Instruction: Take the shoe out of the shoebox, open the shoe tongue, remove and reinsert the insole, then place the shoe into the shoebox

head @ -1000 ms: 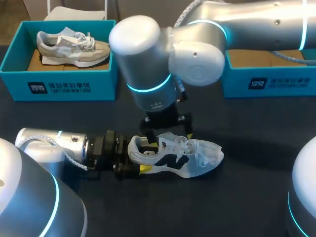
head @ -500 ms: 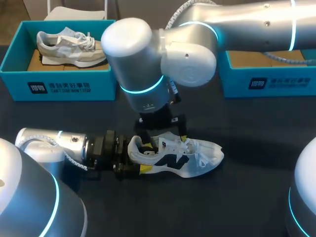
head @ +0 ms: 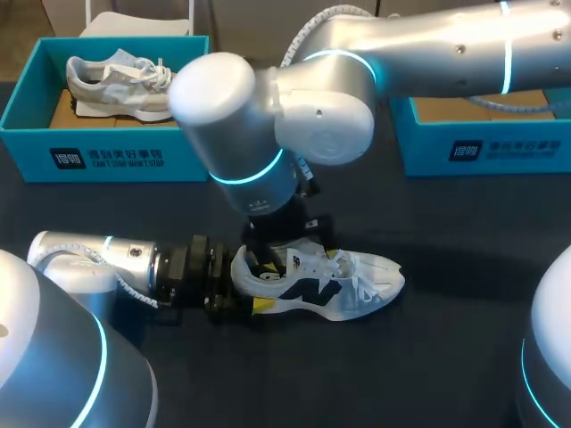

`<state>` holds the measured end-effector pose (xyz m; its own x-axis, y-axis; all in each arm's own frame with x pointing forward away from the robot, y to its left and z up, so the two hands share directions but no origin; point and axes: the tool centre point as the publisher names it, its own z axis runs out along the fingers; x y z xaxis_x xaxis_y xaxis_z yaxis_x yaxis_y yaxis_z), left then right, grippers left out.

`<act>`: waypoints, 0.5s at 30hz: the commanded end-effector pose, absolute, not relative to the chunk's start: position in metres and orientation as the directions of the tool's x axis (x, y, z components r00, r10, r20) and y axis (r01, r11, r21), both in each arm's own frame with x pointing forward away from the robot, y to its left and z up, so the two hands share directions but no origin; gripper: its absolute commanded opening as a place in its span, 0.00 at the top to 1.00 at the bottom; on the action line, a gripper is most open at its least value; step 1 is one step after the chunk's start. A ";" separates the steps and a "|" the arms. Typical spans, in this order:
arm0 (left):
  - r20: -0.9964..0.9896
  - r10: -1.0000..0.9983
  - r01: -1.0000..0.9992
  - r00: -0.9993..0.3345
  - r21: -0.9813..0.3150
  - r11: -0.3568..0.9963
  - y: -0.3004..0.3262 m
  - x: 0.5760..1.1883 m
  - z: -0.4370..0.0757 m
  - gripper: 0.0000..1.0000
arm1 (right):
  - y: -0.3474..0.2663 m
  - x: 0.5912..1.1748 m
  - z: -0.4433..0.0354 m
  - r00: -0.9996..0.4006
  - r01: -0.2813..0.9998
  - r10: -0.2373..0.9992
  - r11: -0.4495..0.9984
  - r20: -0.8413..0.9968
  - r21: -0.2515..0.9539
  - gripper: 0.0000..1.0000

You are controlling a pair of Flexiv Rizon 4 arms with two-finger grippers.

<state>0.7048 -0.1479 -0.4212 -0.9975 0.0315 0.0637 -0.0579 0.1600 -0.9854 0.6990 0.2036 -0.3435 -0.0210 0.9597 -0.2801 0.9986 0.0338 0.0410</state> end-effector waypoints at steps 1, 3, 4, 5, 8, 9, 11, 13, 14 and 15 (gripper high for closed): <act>0.063 0.027 -0.058 -0.998 -0.985 0.162 -0.148 0.704 -0.421 1.00 | 0.208 0.698 -0.349 -0.014 0.998 0.955 0.030 -0.297 0.049 0.00; 0.063 0.027 -0.058 -0.998 -0.985 0.162 -0.148 0.704 -0.421 1.00 | 0.206 0.699 -0.353 -0.012 0.998 0.953 0.029 -0.302 0.051 0.00; 0.063 0.027 -0.058 -0.998 -0.985 0.162 -0.148 0.704 -0.421 1.00 | 0.205 0.699 -0.355 -0.010 0.998 0.952 0.028 -0.307 0.052 0.00; 0.063 0.027 -0.058 -0.998 -0.985 0.162 -0.148 0.704 -0.421 1.00 | 0.205 0.699 -0.355 -0.010 0.998 0.951 0.028 -0.308 0.055 0.00; 0.063 0.027 -0.058 -0.998 -0.985 0.162 -0.148 0.704 -0.421 1.00 | 0.200 0.698 -0.359 -0.001 0.998 0.949 0.023 -0.315 0.065 0.00; 0.063 0.027 -0.058 -0.998 -0.985 0.162 -0.148 0.704 -0.421 1.00 | 0.199 0.698 -0.360 0.003 0.997 0.948 0.020 -0.318 0.069 0.00; 0.063 0.027 -0.058 -0.998 -0.985 0.162 -0.148 0.704 -0.421 1.00 | 0.199 0.698 -0.362 0.007 0.998 0.946 0.016 -0.325 0.069 0.00; 0.063 0.027 -0.058 -0.998 -0.985 0.162 -0.148 0.704 -0.421 1.00 | 0.197 0.699 -0.364 0.010 0.998 0.945 0.013 -0.327 0.069 0.00; 0.063 0.027 -0.058 -0.998 -0.985 0.162 -0.148 0.704 -0.421 1.00 | 0.197 0.699 -0.365 0.015 0.997 0.944 0.010 -0.331 0.073 0.00; 0.063 0.027 -0.058 -0.998 -0.985 0.162 -0.148 0.704 -0.421 1.00 | 0.196 0.699 -0.366 0.019 0.997 0.943 0.007 -0.332 0.077 0.00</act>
